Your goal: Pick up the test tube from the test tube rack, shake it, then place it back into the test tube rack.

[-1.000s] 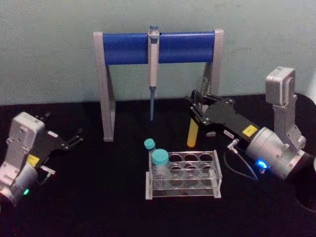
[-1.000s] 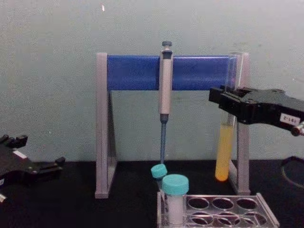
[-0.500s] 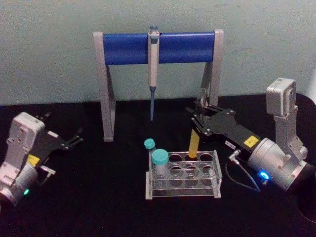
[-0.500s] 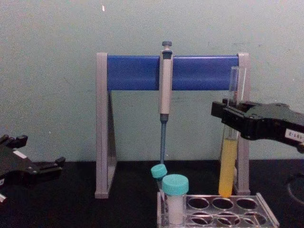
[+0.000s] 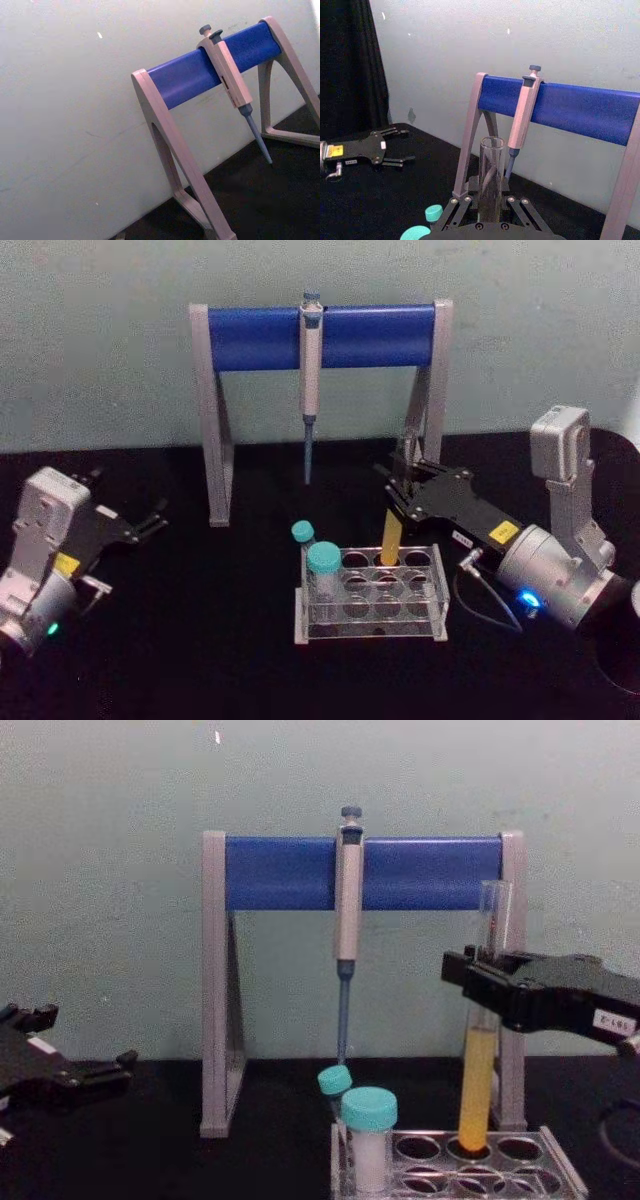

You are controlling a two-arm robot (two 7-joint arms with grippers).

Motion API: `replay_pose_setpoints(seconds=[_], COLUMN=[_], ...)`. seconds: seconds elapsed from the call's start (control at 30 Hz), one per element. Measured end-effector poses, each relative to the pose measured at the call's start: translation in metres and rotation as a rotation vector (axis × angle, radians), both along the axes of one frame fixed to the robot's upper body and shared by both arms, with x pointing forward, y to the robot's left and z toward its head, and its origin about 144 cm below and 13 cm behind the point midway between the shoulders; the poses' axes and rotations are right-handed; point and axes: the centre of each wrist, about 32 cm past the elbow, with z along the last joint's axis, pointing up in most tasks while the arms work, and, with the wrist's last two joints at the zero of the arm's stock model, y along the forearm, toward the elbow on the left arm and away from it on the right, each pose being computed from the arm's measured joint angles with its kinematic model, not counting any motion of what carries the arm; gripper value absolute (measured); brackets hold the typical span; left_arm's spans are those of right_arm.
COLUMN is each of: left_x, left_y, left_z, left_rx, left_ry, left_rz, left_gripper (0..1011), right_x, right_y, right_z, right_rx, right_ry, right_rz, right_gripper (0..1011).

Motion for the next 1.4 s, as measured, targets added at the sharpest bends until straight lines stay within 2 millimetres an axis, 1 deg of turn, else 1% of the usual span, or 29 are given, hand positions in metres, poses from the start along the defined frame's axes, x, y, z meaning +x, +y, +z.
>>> replay_pose_setpoints(seconds=[0.37, 0.87, 1.4], left_x=[0.000, 0.000, 0.000], left_y=[0.000, 0.000, 0.000], left_z=[0.000, 0.000, 0.000], left_rx=[0.000, 0.000, 0.000], left_ry=[0.000, 0.000, 0.000], left_rz=[0.000, 0.000, 0.000], left_gripper=[1010, 1010, 1010], right_x=[0.000, -0.004, -0.005], right_y=[0.000, 0.003, 0.004], right_z=[-0.002, -0.017, -0.028], right_rx=[-0.019, -0.027, -0.047], right_ry=[-0.003, 0.027, 0.053], right_rz=[-0.003, -0.008, -0.016], right_gripper=[229, 229, 229])
